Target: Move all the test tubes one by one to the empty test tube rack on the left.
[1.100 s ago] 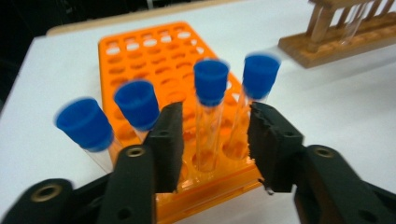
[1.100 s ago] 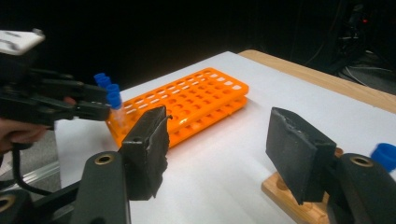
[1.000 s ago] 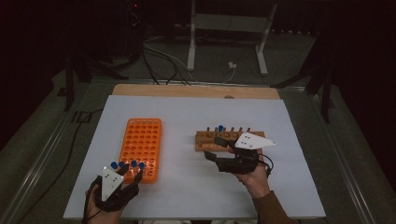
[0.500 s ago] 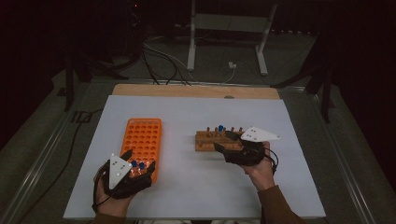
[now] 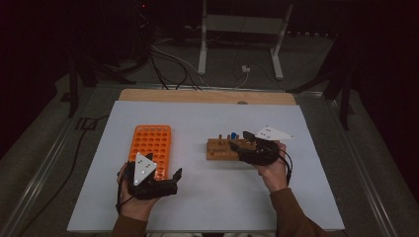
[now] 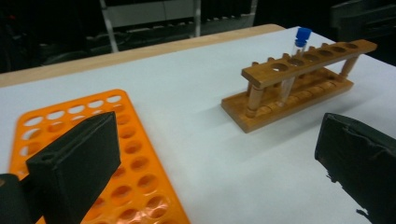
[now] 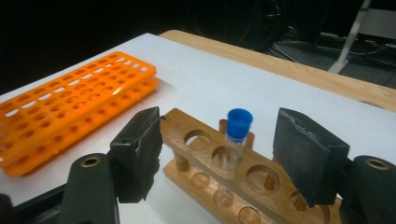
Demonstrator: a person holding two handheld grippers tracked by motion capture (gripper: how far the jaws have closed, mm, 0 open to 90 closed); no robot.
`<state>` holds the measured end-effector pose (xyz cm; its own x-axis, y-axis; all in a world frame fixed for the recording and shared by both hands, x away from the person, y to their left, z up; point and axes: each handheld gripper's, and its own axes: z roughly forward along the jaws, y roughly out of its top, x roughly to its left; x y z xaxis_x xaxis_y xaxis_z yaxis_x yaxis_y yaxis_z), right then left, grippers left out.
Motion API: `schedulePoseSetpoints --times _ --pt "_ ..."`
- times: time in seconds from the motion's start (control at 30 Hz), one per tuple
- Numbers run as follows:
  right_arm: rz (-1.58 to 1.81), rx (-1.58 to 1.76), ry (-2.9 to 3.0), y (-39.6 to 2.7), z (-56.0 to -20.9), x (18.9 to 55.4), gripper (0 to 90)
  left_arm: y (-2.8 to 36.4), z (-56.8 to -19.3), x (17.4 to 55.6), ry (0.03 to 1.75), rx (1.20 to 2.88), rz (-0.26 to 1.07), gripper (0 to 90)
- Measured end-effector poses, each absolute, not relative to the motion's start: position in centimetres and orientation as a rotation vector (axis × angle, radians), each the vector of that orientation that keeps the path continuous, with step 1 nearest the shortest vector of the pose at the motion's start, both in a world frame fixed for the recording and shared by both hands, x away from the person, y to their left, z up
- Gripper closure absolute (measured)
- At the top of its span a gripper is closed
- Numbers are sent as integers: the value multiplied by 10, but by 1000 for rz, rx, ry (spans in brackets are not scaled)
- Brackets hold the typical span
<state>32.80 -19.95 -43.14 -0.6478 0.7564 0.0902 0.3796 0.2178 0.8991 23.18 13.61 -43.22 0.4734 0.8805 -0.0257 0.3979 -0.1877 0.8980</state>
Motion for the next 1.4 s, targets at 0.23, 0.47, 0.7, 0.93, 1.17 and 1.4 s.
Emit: schedulePoseSetpoints --times 0.23,0.47,0.7,0.93,1.17,1.4 --pt "1362 1097 2130 -199 -440 339 333 131 -432 237 1074 1783 618 4" --pt "1325 1105 2157 -189 -449 347 434 126 -432 241 1057 1792 592 4" --pt "1287 1135 2162 -181 -458 354 563 121 -431 242 1039 1791 569 5" --pt "1266 1147 2152 -181 -461 357 696 116 -431 243 1023 1805 558 9" --pt "1287 1080 2113 -180 -449 351 758 109 -430 244 999 1822 553 18" --pt "1347 1016 2030 -183 -421 339 762 103 -426 246 978 1826 560 52"
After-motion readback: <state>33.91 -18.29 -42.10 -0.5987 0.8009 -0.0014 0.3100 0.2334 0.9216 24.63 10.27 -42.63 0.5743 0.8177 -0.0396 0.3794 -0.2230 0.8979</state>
